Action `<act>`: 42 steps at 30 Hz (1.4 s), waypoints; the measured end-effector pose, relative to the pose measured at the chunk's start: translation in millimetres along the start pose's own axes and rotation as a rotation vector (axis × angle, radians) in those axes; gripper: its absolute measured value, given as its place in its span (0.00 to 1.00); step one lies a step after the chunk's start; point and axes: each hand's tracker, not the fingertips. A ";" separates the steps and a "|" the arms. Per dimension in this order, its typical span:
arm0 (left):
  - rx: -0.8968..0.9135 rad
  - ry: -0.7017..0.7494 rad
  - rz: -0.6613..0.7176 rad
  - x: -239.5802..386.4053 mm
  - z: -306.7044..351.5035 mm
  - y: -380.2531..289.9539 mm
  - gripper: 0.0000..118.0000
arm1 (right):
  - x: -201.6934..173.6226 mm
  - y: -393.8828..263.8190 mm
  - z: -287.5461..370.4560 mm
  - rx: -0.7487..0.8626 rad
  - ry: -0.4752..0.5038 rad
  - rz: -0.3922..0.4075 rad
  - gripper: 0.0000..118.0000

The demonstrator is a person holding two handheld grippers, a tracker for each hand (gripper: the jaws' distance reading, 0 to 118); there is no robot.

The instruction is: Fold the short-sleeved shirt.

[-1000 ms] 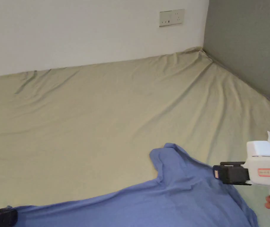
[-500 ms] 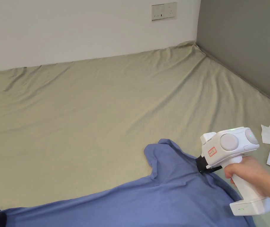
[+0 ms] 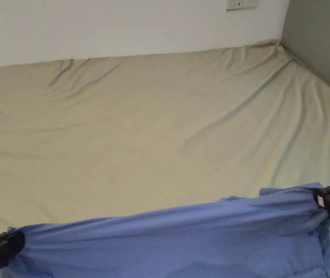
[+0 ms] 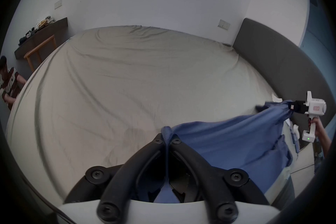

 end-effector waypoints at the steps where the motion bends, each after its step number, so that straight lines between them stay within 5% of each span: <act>1: 0.002 -0.005 0.001 -1.1 14.0 -7.3 0.01 | -0.7 -10.8 21.2 0.008 0.009 -0.024 0.03; 7: -0.102 -0.025 -0.034 0.5 72.7 -59.3 0.01 | -9.6 -76.2 101.3 -0.085 0.058 -0.099 0.03; 12: -0.300 -0.058 -0.042 -3.6 71.0 -103.8 0.01 | -12.1 -133.4 94.4 -0.289 0.076 -0.112 0.03; 21: -0.505 -0.040 -0.060 -14.3 33.3 -157.1 0.01 | -13.5 -158.7 58.7 -0.466 0.106 -0.047 0.03; 25: -0.514 -0.014 -0.060 -9.4 26.3 -156.3 0.01 | -22.9 -157.3 56.0 -0.495 0.092 0.057 0.04; 26: -0.518 -0.014 -0.062 -9.2 27.3 -155.3 0.05 | -21.1 -158.6 58.4 -0.488 0.089 0.066 0.08; 27: -0.517 -0.016 -0.070 -9.7 30.8 -152.9 0.23 | -19.0 -155.6 62.9 -0.471 0.084 0.054 0.32; 29: -0.401 0.009 -0.105 -7.1 52.7 -144.6 0.87 | -10.9 -140.1 81.9 -0.370 0.035 -0.044 0.88; 30: -0.307 0.038 -0.099 -6.8 69.6 -137.6 1.00 | -7.1 -128.3 98.9 -0.295 0.022 -0.089 1.00; 32: -0.074 -0.018 -0.013 -3.6 114.4 -113.9 0.91 | 1.7 -101.8 138.8 -0.049 0.026 -0.170 0.98; 38: 0.328 0.034 0.114 11.8 211.6 -76.1 1.00 | 5.1 -44.3 208.3 0.356 -0.017 -0.239 1.00; 39: 0.302 -0.009 0.137 11.1 218.9 -73.2 0.94 | 5.2 -42.2 213.4 0.383 0.008 -0.255 0.87; 40: 0.281 -0.044 0.172 9.7 223.9 -71.5 0.76 | 5.1 -40.9 217.3 0.403 0.034 -0.276 0.65; 41: 0.267 -0.069 0.195 -2.0 219.5 -75.9 0.46 | 4.5 -40.4 217.9 0.399 0.039 -0.291 0.31; 42: 0.260 -0.073 0.201 -4.6 214.2 -80.2 0.02 | 10.4 -45.1 211.2 0.385 0.032 -0.307 0.01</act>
